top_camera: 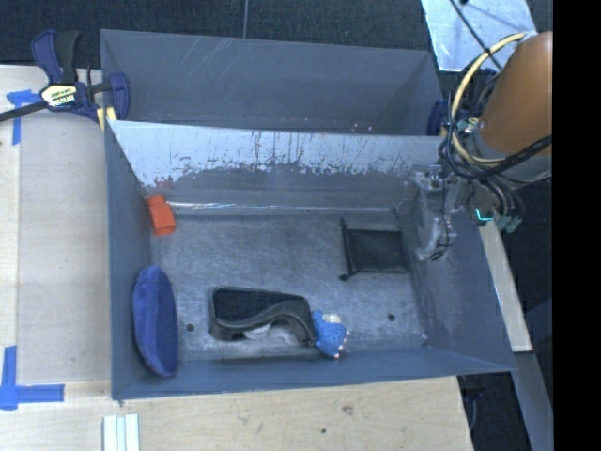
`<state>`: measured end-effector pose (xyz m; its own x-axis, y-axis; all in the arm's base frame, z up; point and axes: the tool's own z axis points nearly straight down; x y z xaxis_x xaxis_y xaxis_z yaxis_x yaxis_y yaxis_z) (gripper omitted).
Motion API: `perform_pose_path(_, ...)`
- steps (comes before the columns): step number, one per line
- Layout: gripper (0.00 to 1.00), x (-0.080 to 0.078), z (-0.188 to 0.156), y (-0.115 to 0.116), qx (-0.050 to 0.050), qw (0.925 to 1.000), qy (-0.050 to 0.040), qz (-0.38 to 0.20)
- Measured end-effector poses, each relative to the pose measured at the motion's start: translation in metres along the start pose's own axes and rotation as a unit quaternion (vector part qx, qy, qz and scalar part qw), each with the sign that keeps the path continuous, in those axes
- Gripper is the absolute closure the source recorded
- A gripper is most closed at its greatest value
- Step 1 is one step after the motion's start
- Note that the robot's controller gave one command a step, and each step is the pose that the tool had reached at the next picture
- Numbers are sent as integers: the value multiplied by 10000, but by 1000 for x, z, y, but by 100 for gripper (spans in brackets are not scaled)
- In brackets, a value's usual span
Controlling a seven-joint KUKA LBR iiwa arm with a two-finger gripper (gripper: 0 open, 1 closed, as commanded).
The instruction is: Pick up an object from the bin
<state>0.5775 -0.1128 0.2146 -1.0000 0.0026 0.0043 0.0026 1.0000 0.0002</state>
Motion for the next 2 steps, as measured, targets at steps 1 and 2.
perform_pose_path(1, 0, -2, 144, -8, -3, 9966, -1, -826)
perform_pose_path(2, 100, -4, 139, -8, 9, 9965, -41, -834)
